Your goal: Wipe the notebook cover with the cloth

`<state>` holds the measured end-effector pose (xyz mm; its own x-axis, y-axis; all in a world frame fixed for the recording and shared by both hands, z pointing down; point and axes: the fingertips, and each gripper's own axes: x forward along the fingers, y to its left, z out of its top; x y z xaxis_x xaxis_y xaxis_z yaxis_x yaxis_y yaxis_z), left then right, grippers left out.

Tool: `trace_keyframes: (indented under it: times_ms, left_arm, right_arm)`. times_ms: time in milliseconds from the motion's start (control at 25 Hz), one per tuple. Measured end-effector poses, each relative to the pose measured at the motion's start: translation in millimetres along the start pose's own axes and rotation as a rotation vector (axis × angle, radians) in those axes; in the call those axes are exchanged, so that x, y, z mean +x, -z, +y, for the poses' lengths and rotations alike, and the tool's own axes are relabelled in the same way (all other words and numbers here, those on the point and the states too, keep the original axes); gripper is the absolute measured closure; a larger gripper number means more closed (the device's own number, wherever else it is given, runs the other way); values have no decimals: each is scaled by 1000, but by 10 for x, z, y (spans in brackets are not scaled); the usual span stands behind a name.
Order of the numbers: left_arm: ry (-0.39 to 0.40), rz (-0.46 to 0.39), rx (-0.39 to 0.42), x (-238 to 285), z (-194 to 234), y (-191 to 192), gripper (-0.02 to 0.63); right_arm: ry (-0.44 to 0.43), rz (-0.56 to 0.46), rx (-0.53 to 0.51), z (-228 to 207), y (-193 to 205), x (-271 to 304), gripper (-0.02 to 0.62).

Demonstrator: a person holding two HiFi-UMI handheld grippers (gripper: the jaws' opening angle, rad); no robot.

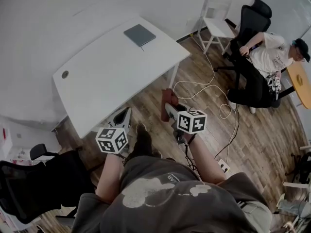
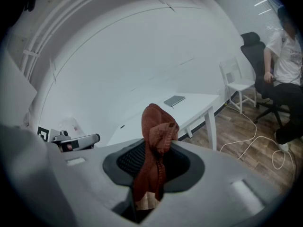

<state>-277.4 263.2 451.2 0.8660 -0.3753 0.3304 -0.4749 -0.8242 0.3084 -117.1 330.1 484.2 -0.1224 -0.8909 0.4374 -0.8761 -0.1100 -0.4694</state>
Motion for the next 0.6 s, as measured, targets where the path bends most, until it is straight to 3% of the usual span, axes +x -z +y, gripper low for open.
trace_keyframes:
  times_ms: [600]
  left_arm:
    - [-3,5,-39,557,336,-208,607]
  right_arm:
    - [-5,29,-6,-248,-400,520,490]
